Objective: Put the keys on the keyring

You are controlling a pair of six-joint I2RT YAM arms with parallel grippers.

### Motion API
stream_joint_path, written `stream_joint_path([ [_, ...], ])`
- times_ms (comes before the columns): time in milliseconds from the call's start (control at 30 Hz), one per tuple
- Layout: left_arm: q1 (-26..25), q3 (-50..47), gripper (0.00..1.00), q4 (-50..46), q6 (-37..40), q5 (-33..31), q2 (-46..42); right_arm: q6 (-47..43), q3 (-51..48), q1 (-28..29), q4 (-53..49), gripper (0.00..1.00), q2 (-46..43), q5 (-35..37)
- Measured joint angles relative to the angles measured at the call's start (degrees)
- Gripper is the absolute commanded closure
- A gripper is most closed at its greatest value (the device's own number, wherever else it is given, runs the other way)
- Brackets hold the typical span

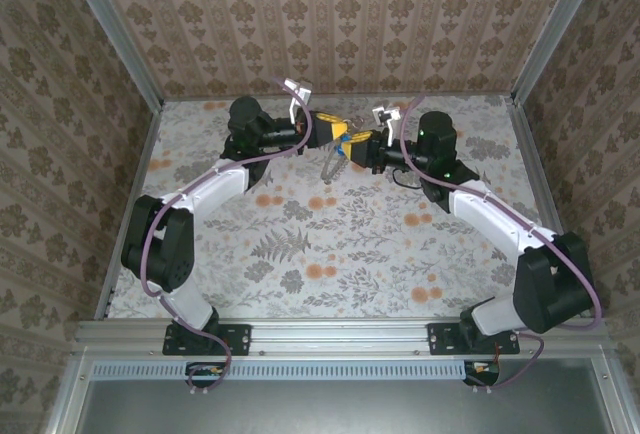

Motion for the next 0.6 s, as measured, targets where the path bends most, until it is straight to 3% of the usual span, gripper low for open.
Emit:
stream_joint_path([
  [100,0.0,-0.1,1.00,0.0,0.0,-0.4,0.0,-0.5,0.2,0.0,-0.4,1.00,0.0,0.3],
  [600,0.6,-2.4,1.00,-6.9,5.3,-3.4,-3.6,-7.0,4.5,0.0,-16.3,1.00,-2.9,3.0],
])
